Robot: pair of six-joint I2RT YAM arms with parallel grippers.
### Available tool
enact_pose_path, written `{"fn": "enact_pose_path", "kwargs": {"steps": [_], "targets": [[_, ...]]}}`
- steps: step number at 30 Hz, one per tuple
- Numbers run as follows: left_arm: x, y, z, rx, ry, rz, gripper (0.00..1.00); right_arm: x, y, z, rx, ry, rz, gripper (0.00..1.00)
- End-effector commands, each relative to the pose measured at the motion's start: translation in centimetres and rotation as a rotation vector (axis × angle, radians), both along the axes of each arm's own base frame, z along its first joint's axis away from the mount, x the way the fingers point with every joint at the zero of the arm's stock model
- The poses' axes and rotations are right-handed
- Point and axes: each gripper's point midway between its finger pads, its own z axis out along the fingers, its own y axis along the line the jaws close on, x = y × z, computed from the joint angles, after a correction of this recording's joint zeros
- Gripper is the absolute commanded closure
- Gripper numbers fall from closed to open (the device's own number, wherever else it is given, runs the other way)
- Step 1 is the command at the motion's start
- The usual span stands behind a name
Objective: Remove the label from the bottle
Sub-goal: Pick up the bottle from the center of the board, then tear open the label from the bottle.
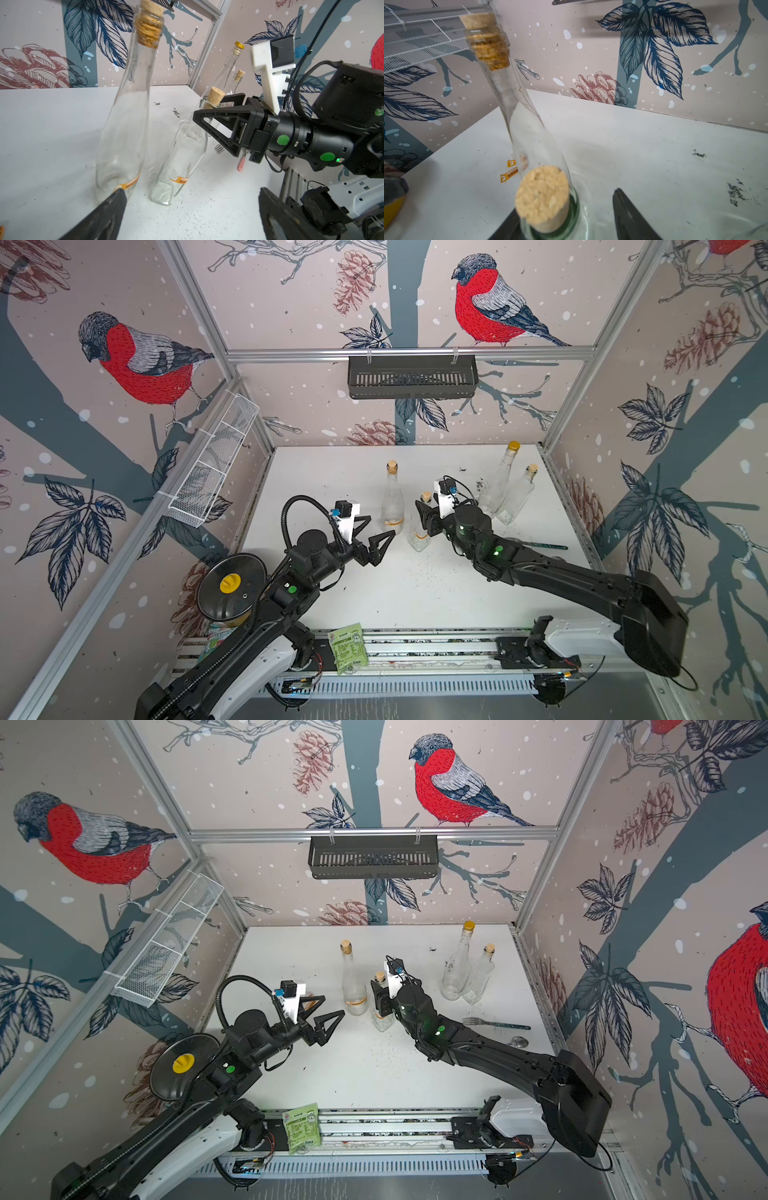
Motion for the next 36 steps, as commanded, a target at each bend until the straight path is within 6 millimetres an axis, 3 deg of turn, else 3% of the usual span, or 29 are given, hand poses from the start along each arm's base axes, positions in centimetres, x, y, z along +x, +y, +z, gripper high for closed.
{"fn": "enact_pose_path", "kwargs": {"steps": [1,11,17,20,26,32,36], "targets": [[-0.3,-0.4,0.9,0.01,-0.064,-0.012,0.02,0.0,0.1,1.8,0.037,-0.059,0.015,0.48],[-2.0,-2.4,-0.4,0.069,-0.106,-0.08,0.02,0.0,0.4,2.1,0.023,-0.079,0.107,0.62],[-2.8,-3.4,-0.6,0.07,-0.139,-0.146,0.02,-1.0,1.3,2.1,-0.001,-0.088,0.198,0.74],[-3.5,-4.2,-1.5,0.084,-0.148,-0.205,0.02,-2.5,1.4,3.5,0.007,-0.122,0.265,0.77],[-5.3,-5.2,-4.0,0.152,-0.229,-0.277,0.02,-5.3,0.9,4.4,-0.021,-0.158,0.35,0.9],[-8.4,-5.4,-6.9,0.207,-0.338,-0.373,0.03,-9.4,0.8,4.4,-0.022,-0.231,0.498,0.91],[-10.3,-5.4,-7.3,0.162,-0.413,-0.436,0.03,-11.2,0.8,4.3,-0.027,-0.277,0.575,0.92]]}}
